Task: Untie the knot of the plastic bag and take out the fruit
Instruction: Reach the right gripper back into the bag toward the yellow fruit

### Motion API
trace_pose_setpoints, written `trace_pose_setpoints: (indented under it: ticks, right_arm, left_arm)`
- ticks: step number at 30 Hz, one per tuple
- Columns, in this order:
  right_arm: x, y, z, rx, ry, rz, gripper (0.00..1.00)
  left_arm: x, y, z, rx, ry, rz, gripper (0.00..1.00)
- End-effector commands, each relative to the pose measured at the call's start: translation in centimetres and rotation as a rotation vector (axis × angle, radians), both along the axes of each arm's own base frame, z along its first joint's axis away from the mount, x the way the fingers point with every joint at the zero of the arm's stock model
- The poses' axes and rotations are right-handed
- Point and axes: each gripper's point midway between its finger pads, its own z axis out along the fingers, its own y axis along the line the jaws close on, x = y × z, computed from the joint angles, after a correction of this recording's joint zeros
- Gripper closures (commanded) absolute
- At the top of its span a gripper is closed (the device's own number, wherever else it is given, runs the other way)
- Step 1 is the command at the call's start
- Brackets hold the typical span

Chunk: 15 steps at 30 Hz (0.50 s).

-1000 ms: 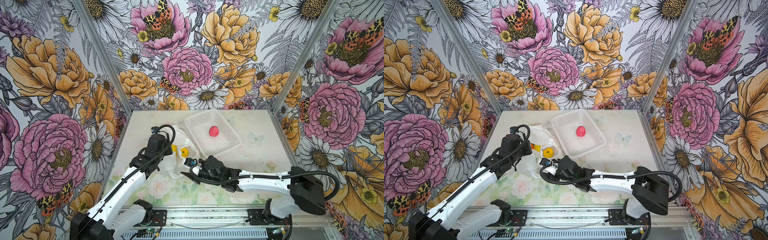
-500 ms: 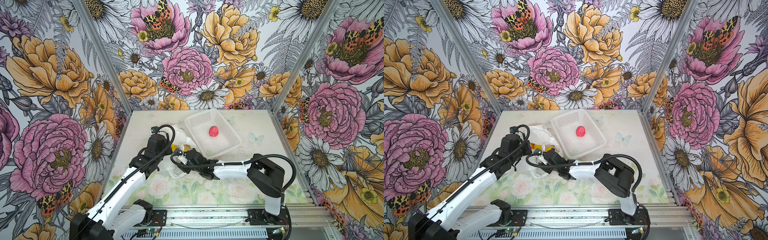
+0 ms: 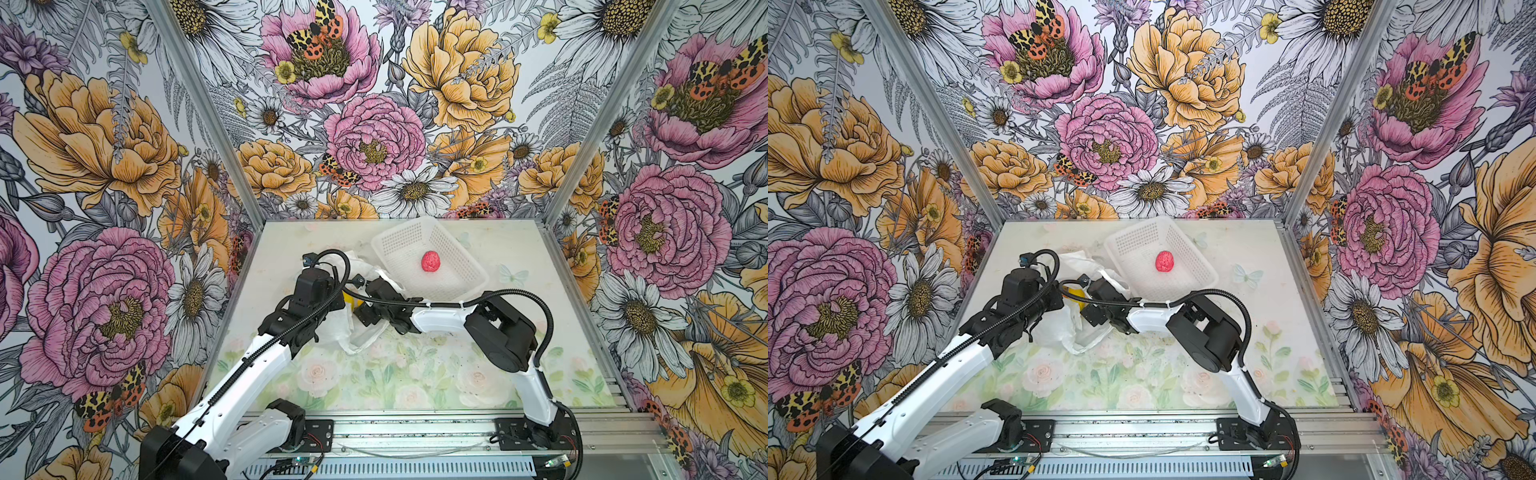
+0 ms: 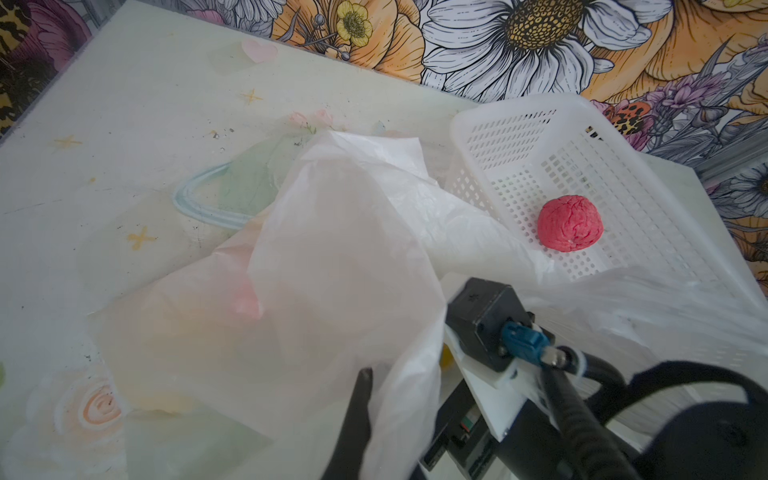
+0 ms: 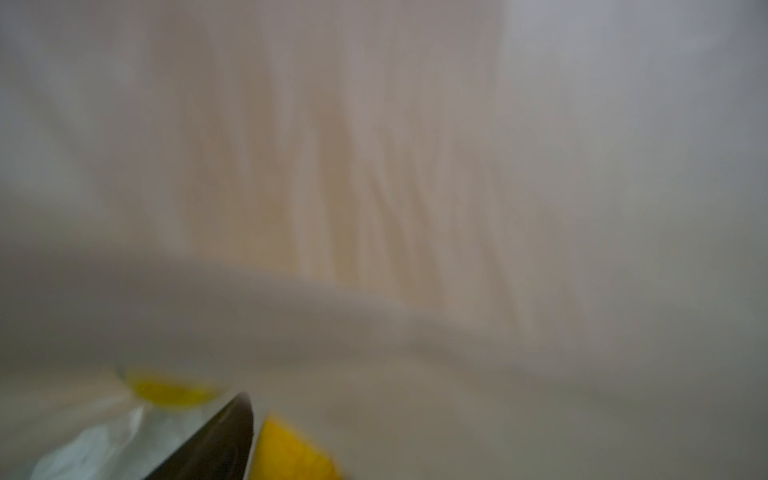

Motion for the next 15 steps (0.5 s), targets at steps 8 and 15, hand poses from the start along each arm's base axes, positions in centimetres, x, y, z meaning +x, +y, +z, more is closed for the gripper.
trace_pose_setpoints:
  ticks: [8, 15]
  right_arm:
    - [1.4, -0.3, 1.1, -0.014, 0.025, 0.036, 0.43]
    - [3.3, 0.4, 4.3, -0.122, -0.170, 0.224, 0.69]
  left_arm:
    - [0.0, -0.2, 1.8, -0.033, -0.050, -0.011, 1.00]
    - [-0.1, -0.3, 1.9, -0.034, -0.052, -0.014, 1.00]
